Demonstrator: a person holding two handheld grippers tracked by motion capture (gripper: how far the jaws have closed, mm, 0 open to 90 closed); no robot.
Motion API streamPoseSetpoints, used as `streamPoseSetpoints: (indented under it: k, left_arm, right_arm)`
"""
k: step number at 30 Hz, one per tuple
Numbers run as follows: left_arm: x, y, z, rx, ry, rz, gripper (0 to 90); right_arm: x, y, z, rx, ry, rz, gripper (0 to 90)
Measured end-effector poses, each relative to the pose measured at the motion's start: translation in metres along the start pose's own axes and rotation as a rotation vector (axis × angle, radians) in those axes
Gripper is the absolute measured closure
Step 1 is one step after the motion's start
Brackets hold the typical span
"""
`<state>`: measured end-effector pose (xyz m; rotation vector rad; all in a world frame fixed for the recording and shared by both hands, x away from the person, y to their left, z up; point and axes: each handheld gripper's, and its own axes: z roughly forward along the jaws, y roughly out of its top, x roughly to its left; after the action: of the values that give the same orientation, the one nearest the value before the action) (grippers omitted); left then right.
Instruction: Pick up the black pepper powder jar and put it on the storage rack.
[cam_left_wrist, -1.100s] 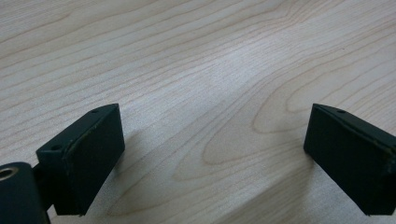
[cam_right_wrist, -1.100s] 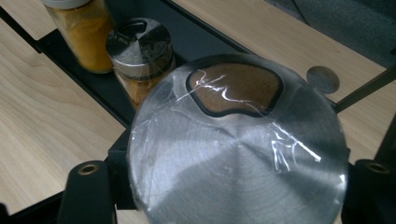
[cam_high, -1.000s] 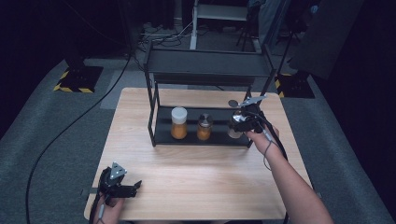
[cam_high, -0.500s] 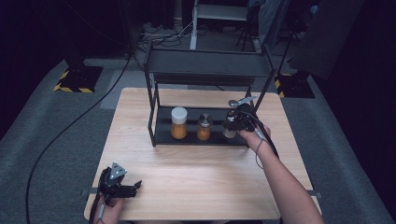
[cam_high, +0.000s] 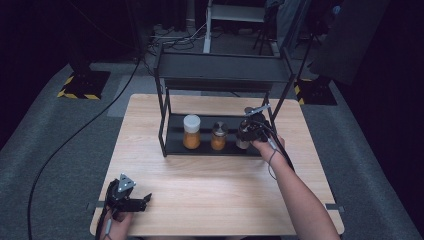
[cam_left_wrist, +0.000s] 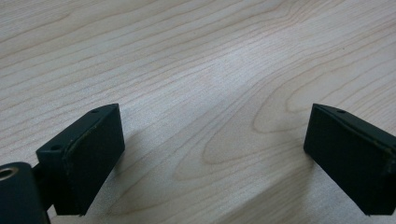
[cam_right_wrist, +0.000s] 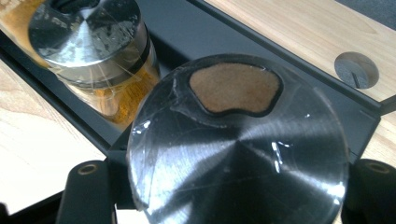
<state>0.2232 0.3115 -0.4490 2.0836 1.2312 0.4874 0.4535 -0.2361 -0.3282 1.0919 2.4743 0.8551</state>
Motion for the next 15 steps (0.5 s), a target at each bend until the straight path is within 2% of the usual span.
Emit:
streamPoseSetpoints:
  k: [15]
  left_arm:
    - [0.000, 0.000, 0.000, 0.000, 0.000, 0.000, 5.2]
  right_arm:
    - [-0.001, -0.004, 0.019, 0.019, 0.002, 0.022, 31.6]
